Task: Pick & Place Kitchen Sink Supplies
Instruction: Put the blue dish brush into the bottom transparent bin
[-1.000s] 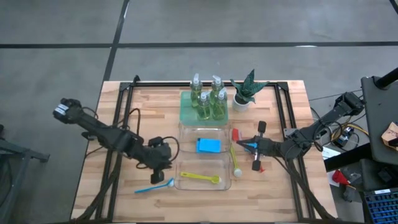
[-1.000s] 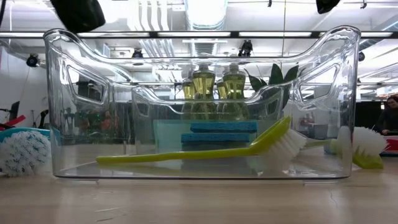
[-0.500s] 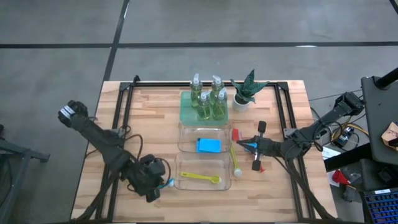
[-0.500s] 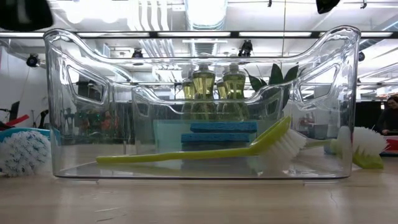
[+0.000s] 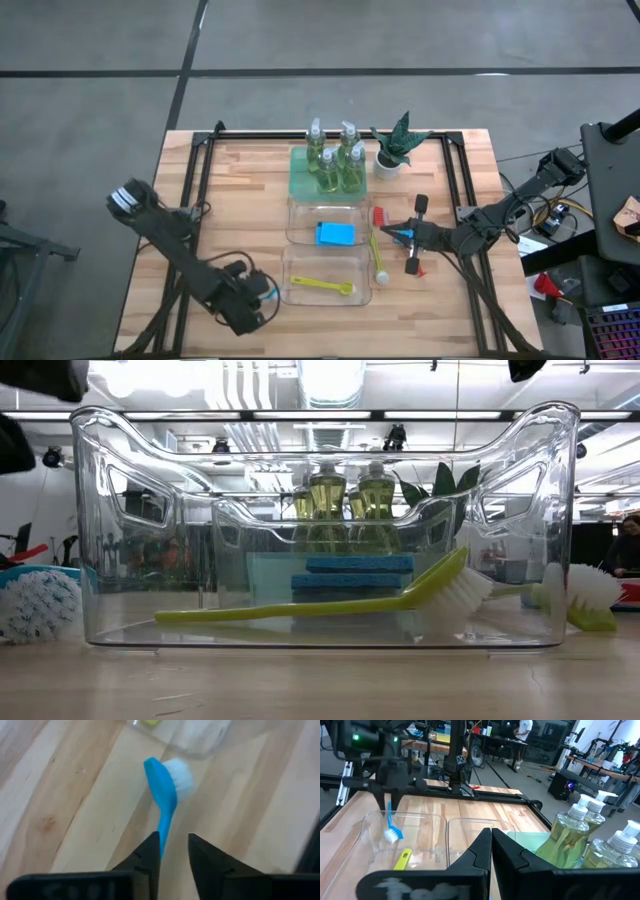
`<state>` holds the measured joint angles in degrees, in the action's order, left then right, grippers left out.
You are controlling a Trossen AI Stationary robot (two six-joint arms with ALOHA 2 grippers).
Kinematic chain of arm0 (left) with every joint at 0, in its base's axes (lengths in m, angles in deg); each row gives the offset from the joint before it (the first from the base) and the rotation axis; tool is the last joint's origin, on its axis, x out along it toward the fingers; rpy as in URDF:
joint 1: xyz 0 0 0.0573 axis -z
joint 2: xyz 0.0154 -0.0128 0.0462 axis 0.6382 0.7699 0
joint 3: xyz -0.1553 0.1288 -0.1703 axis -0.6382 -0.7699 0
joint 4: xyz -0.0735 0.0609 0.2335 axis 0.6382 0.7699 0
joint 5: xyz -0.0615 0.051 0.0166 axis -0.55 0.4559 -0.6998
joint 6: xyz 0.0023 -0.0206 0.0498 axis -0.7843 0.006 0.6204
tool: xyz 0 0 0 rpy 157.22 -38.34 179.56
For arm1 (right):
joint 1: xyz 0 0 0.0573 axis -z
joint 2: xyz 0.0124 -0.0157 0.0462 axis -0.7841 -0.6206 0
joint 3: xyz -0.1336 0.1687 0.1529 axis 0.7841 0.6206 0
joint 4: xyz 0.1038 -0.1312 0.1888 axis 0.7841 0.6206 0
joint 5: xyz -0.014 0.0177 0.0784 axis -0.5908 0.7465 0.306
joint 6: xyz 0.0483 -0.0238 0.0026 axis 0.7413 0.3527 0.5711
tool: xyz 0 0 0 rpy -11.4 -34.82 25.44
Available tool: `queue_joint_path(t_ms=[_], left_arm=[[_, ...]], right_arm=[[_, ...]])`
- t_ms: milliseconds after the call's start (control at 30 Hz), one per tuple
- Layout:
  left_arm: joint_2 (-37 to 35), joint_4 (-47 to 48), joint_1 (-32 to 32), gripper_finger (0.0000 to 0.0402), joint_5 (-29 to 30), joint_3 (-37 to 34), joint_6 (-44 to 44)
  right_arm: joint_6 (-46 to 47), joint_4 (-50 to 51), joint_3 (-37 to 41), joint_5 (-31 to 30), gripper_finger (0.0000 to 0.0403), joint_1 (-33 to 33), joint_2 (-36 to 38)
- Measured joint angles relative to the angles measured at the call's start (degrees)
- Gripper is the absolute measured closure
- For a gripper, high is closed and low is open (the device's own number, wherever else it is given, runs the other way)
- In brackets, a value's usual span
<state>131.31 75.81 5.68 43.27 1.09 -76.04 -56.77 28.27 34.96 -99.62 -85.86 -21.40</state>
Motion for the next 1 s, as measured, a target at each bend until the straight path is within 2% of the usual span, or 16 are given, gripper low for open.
queue_joint_path(t_ms=[300,400,533,667,767,867,1000], left_arm=[[5.1,-1.5,0.7,0.018,-5.4,-0.5,-0.1],[6.3,-1.3,0.5,0.016,-5.2,-0.6,-0.1],[7.7,-0.9,0.5,0.0156,-5.0,-0.6,0.1],[8.5,0.2,0.5,0.0173,-5.0,-0.6,0.1],[8.4,0.6,0.5,0.0206,-5.1,-0.6,0.2],[8.1,1.0,0.4,0.0255,-5.1,-0.7,0.2],[8.1,1.8,0.4,0.0344,-6.1,-0.7,0.2]], right_arm=[[0.0,0.0,0.0,0.0,0.0394,0.0,0.0],[-0.1,0.0,0.0,0.0,0.0394,0.0,0.0],[-0.1,0.0,0.0,0.0,0.0394,0.0,0.0],[-0.1,0.0,0.0,0.0,0.0394,0.0,0.0],[0.0,0.0,0.0,0.0,0.0394,0.0,0.0],[0.0,0.0,0.0,0.0,0.0394,0.0,0.0],[0.0,0.0,0.0,0.0,0.0394,0.0,0.0]])
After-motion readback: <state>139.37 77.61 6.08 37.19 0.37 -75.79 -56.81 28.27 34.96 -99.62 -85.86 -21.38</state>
